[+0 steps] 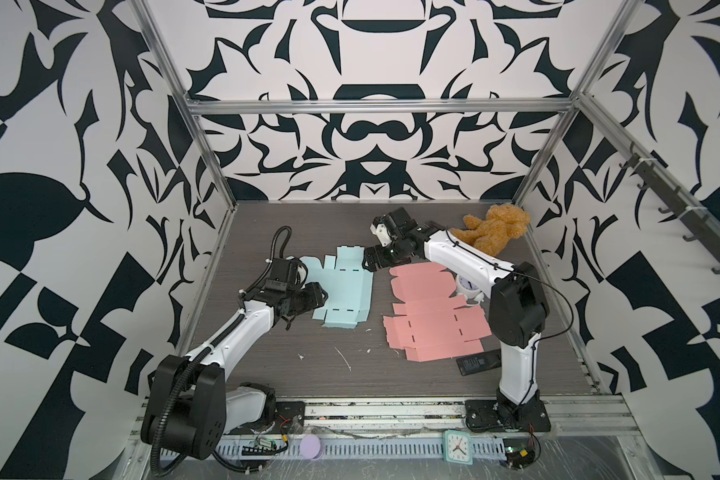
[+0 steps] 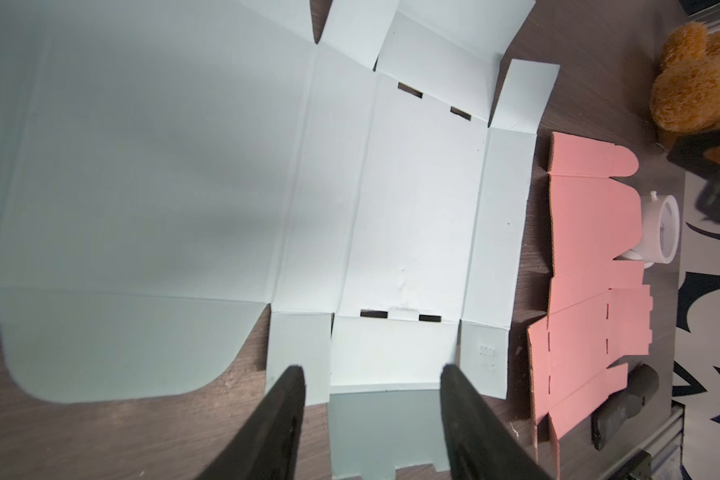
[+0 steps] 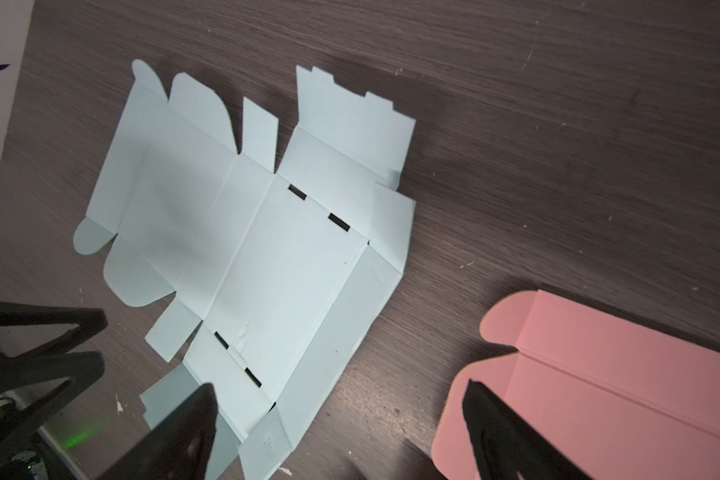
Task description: Fold the paper box
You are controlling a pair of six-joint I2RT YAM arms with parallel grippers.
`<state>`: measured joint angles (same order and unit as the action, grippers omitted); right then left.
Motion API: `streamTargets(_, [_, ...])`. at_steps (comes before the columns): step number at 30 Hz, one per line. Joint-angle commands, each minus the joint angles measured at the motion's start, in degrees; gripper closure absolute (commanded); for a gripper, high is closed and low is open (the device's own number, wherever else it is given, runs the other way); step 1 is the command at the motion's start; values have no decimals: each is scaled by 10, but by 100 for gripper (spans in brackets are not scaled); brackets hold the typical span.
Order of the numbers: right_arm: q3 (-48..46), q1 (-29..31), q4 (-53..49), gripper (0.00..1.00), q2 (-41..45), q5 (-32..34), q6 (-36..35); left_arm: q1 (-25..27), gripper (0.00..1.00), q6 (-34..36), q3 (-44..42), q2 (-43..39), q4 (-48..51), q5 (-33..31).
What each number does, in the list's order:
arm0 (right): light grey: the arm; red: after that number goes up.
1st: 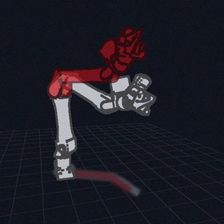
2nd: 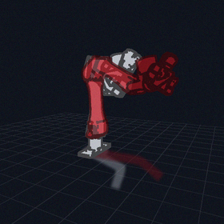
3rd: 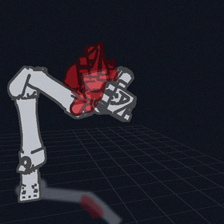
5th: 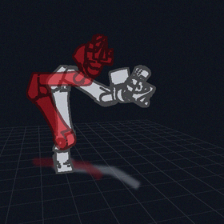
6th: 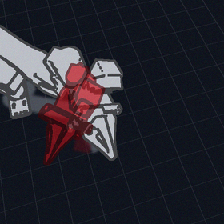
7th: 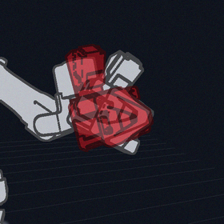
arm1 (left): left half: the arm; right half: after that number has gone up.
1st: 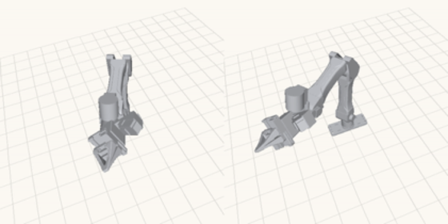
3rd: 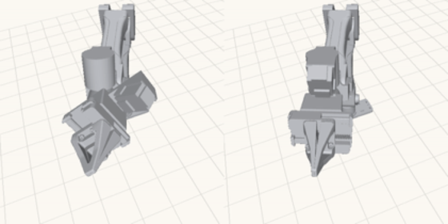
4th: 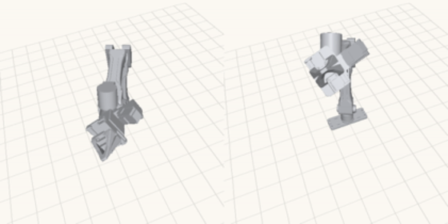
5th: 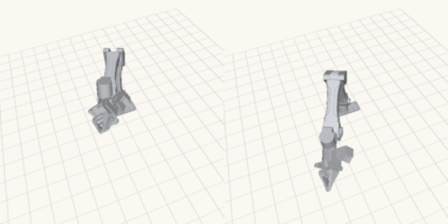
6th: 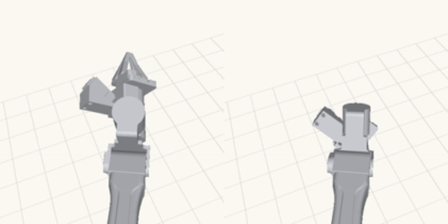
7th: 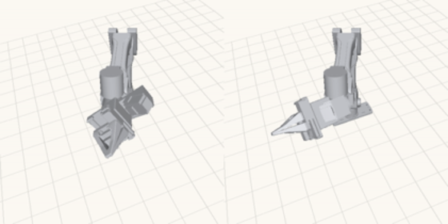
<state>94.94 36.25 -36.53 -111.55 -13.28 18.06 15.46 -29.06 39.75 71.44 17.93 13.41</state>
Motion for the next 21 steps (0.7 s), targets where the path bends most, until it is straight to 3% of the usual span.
streamTargets(1, [-26, 4, 14, 5, 40, -25, 36, 2, 44, 7, 16, 0, -13, 12])
streamTargets(10, [-58, 3, 47, 6, 43, -84, 96, 2, 44, 0, -2, -7, -35, 25])
streamTargets(21, [-112, -1, 67, 14, 28, -81, 116, 2, 44, -3, -17, -26, -39, 33])
